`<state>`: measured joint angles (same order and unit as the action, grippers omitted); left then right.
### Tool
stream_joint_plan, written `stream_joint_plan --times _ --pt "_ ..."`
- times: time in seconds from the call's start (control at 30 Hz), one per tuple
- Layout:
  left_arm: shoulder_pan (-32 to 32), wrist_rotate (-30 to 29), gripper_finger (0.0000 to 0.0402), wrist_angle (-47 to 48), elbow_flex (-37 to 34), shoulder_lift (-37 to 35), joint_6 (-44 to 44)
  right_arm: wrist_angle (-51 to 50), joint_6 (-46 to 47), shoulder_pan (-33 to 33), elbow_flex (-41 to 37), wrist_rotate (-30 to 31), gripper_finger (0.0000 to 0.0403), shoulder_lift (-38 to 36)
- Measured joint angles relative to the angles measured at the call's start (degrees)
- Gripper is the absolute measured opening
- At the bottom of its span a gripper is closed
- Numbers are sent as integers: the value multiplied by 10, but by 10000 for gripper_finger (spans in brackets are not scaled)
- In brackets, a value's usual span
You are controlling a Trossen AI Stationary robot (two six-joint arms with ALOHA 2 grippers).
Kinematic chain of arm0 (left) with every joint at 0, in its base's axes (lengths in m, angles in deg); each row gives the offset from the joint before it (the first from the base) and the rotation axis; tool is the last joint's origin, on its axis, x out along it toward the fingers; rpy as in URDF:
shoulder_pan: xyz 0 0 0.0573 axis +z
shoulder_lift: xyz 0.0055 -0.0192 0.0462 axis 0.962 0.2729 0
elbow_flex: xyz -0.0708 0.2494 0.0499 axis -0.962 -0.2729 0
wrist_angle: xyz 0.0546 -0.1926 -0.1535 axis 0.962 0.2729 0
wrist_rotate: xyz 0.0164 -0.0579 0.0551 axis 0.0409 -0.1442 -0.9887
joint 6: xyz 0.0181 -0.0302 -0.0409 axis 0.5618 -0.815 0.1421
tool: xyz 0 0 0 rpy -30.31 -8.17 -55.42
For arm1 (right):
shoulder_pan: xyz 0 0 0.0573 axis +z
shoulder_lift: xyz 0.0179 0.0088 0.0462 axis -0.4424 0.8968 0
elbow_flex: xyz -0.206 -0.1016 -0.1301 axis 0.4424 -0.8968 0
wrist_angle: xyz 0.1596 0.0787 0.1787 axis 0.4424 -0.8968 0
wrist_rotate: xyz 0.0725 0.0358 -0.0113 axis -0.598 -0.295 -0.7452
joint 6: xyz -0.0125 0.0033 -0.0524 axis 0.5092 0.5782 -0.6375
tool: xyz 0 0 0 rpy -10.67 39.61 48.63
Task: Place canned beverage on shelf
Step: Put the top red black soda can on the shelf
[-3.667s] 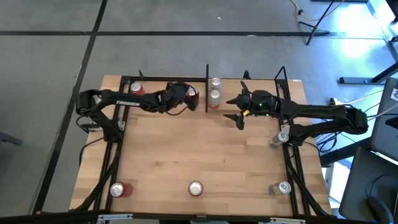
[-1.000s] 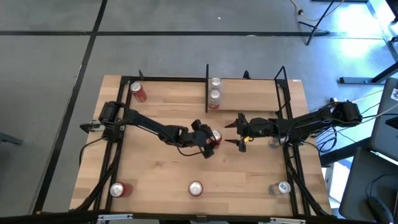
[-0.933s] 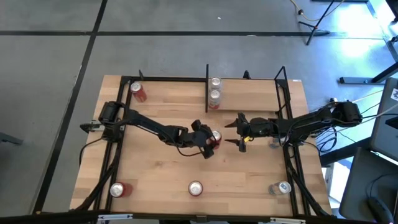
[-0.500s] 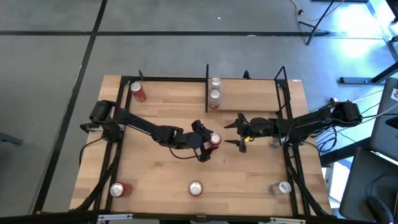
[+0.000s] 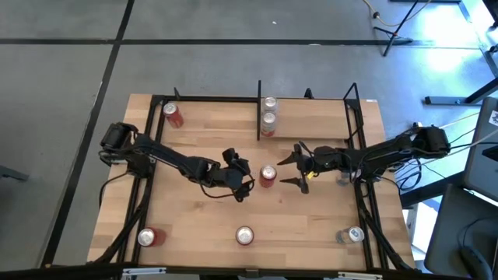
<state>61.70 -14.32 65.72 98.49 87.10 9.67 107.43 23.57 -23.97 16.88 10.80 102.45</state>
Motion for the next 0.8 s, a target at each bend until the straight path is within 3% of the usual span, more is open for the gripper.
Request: stream_joint_plan --times 0.17,0.33,0.8 --pt "8 0 341 -137 -65 0 9 56 -1 0 0 -9 298 48" --pt "20 4 341 -209 -90 0 19 88 0 0 3 -9 298 73" --pt "40 33 341 -227 -94 0 30 93 37 0 35 17 298 98"
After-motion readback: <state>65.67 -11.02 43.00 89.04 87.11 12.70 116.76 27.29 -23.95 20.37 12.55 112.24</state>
